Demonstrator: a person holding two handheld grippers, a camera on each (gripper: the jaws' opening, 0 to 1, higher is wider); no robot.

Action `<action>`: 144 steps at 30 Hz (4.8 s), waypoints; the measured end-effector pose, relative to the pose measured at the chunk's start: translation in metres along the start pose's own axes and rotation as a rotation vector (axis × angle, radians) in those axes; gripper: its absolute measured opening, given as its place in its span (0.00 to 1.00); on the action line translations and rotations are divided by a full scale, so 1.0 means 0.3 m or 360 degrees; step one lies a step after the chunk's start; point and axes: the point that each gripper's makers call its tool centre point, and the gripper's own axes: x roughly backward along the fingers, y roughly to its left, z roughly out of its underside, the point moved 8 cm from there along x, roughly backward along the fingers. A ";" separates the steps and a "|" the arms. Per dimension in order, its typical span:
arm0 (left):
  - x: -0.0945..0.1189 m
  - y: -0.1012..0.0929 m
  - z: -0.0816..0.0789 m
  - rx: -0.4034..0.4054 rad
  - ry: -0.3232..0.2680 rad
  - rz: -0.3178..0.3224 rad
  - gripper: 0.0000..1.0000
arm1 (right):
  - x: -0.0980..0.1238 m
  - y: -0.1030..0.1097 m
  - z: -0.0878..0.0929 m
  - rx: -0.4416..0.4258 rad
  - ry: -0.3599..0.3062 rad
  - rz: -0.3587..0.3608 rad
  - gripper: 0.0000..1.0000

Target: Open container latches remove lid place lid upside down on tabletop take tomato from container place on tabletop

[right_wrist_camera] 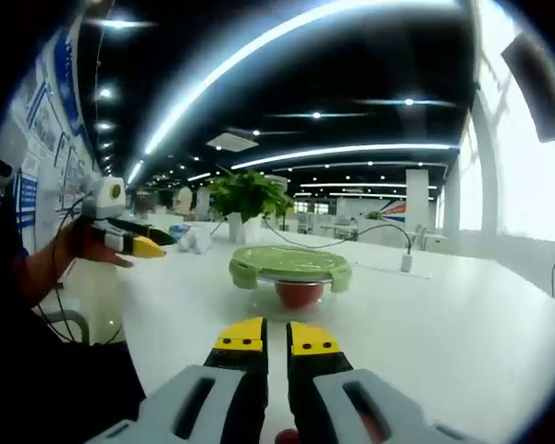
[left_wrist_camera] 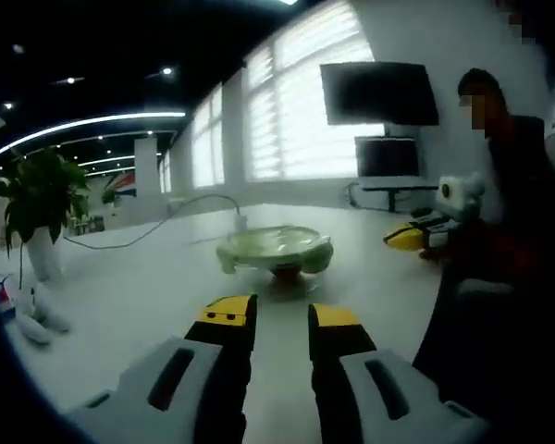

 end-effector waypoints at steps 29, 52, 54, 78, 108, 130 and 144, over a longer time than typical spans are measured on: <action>-0.008 0.000 0.010 -0.0001 0.0038 -0.0031 0.21 | 0.000 0.001 -0.007 0.0007 -0.0018 0.0008 0.03; -0.009 -0.002 0.017 0.0000 0.0058 -0.0028 0.21 | -0.001 -0.020 -0.015 0.0029 -0.0019 0.0073 0.03; -0.011 -0.003 0.015 0.0003 0.0054 -0.0024 0.21 | -0.001 -0.019 -0.016 0.0044 -0.0013 0.0074 0.03; -0.026 0.017 -0.030 -0.0011 0.0025 -0.0016 0.21 | 0.002 -0.027 -0.013 0.0054 0.0001 0.0065 0.03; -0.263 0.082 -0.204 -0.0296 0.0277 0.0260 0.25 | -0.017 -0.037 -0.009 -0.0008 0.0038 0.0048 0.03; -0.498 0.133 -0.249 -0.0391 0.0625 0.0582 0.32 | -0.026 -0.039 -0.016 -0.0032 0.0067 -0.0019 0.03; -0.624 0.147 -0.237 -0.0502 0.0878 0.0837 0.41 | -0.039 -0.055 -0.013 -0.0032 0.0044 -0.0038 0.03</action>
